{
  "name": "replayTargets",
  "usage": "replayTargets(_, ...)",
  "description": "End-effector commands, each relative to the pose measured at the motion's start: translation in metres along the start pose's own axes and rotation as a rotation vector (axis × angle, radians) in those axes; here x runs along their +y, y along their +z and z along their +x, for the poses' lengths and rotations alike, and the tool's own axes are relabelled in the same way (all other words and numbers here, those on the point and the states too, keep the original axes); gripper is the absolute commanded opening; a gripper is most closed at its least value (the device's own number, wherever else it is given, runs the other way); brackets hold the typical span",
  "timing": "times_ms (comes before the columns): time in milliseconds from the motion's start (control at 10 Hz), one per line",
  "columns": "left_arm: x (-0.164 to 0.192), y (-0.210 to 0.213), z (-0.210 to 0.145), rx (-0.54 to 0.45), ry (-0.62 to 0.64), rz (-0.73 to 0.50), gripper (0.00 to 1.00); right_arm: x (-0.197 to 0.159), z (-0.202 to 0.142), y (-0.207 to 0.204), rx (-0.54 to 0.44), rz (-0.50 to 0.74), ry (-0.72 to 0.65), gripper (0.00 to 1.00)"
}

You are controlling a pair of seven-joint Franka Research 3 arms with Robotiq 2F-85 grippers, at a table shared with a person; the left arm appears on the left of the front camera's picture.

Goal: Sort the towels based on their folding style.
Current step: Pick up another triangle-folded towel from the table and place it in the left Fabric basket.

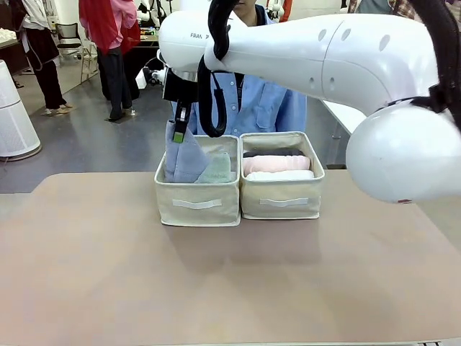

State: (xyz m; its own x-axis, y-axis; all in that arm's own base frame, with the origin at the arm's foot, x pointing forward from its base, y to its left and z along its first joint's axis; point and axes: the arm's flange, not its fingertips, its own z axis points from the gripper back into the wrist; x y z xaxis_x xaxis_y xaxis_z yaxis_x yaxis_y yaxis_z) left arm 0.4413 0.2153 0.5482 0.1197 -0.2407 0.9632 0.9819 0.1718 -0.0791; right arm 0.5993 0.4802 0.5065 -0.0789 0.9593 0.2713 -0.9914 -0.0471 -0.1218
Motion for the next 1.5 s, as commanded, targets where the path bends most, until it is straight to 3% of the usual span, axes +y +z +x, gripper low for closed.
replayTargets(0, -0.002, 0.002, -0.001, -0.003, -0.017, -0.002, 1.00, -0.021, 0.018, -0.004, 0.065, 0.001, -0.021, 0.17)
replayTargets(600, -0.002, 0.002, -0.001, -0.003, -0.017, -0.002, 1.00, -0.019, 0.020, -0.030, 0.137, 0.055, -0.004, 0.17)
replayTargets(700, -0.002, 0.002, -0.001, -0.003, -0.017, -0.002, 1.00, -0.019, 0.021, -0.029, 0.133, 0.058, -0.003, 0.31)
replayTargets(800, -0.002, 0.002, -0.001, -0.003, -0.017, -0.002, 1.00, -0.019, 0.022, -0.027, 0.129, 0.057, -0.002, 0.37)
replayTargets(900, -0.002, 0.002, -0.001, -0.003, -0.017, -0.002, 1.00, -0.019, 0.022, -0.026, 0.127, 0.057, -0.002, 0.51)
replayTargets(1000, -0.002, 0.002, -0.001, -0.003, -0.017, -0.002, 1.00, -0.019, 0.023, -0.027, 0.126, 0.058, -0.002, 0.57)
replayTargets(1100, -0.002, 0.002, -0.001, -0.003, -0.017, -0.002, 1.00, -0.019, 0.023, -0.026, 0.125, 0.057, -0.003, 0.71)
replayTargets(1200, -0.002, 0.002, -0.001, -0.003, -0.017, -0.002, 1.00, -0.020, 0.023, -0.025, 0.124, 0.057, -0.003, 0.77)
replayTargets(1300, -0.002, 0.002, -0.001, -0.003, -0.017, -0.002, 1.00, -0.020, 0.023, -0.025, 0.121, 0.057, -0.002, 0.91)
replayTargets(1400, -0.002, 0.002, -0.001, -0.003, -0.017, -0.002, 1.00, -0.020, 0.022, -0.025, 0.119, 0.060, -0.004, 0.97)
